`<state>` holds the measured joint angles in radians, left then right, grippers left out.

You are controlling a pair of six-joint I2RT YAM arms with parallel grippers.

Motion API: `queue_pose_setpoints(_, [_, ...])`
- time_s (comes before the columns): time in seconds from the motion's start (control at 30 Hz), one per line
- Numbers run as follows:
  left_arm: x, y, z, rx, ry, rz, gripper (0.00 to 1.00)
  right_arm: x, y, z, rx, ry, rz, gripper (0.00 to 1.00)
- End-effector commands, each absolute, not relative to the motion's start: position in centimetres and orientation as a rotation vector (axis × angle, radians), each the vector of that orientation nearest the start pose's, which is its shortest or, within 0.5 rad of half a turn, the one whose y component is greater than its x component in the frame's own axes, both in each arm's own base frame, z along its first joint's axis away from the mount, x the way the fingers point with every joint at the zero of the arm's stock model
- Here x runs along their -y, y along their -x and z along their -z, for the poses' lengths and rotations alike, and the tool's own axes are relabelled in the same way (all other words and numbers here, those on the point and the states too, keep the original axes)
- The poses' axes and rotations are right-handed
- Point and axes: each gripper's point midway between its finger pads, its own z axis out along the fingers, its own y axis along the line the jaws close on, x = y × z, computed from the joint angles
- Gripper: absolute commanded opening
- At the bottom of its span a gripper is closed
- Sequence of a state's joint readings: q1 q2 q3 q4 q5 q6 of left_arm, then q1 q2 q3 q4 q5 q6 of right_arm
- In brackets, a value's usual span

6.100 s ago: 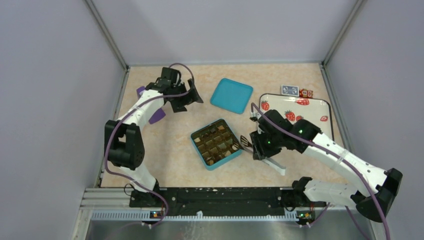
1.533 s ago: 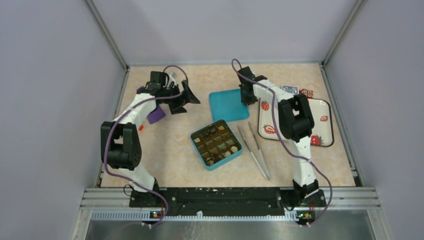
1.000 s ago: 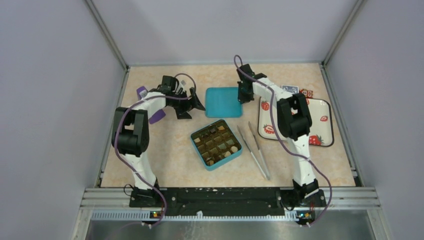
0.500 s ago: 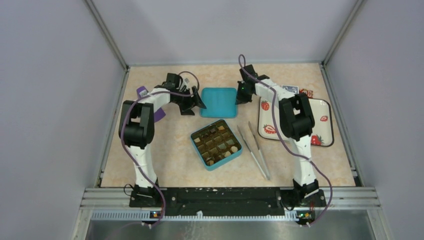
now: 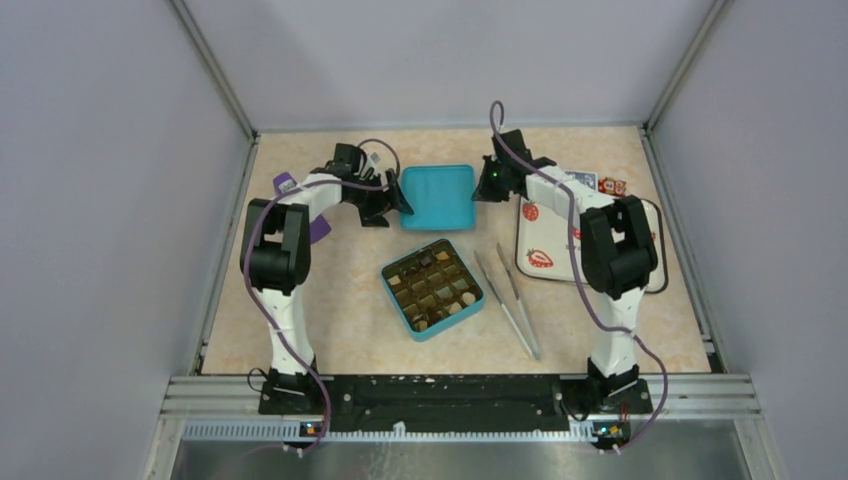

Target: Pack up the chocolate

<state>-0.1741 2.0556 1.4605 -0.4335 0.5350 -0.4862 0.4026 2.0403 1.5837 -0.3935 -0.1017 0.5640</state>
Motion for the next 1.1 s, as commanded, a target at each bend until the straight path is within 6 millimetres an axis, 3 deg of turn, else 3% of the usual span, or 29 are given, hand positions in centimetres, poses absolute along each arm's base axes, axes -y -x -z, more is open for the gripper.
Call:
queue_pose_setpoints(0.0, [19.1, -43.5, -5.6, -2.629, 0.169, 0.970, 0.89, -24.9, -47.3, -13.1, -2.327, -0.162, -0.699, 0.00])
queue_pose_setpoints(0.27, [20.3, -43.3, -7.1, -2.552, 0.135, 1.142, 0.94, -25.7, -46.3, -13.5, -2.277, -0.148, -0.831, 0.00])
queue_pose_setpoints(0.53, [20.1, -44.3, -8.6, -2.472, 0.125, 1.211, 0.88, -26.3, -45.9, -14.8, -2.231, -0.149, -0.949, 0.00])
queue_pose_setpoints(0.63, [19.9, -44.6, -9.7, -2.439, 0.141, 1.270, 0.73, -26.6, -45.8, -14.9, -2.229, -0.145, -0.973, 0.00])
queue_pose_setpoints(0.9, [20.4, -44.6, -13.1, -2.352, 0.095, 1.343, 0.16, -26.6, -45.2, -14.6, -2.244, -0.148, -0.996, 0.00])
queue_pose_setpoints(0.97, [20.4, -44.4, -14.0, -2.338, 0.086, 1.357, 0.09, -26.5, -45.0, -14.4, -2.255, -0.153, -1.012, 0.00])
queue_pose_setpoints(1.0, [20.5, -44.2, -14.6, -2.328, 0.077, 1.366, 0.08, -26.5, -44.9, -14.4, -2.255, -0.152, -1.019, 0.02])
queue_pose_setpoints(1.07, [20.5, -44.1, -15.8, -2.303, 0.063, 1.372, 0.02, -26.3, -44.9, -14.8, -2.246, -0.152, -1.007, 0.17])
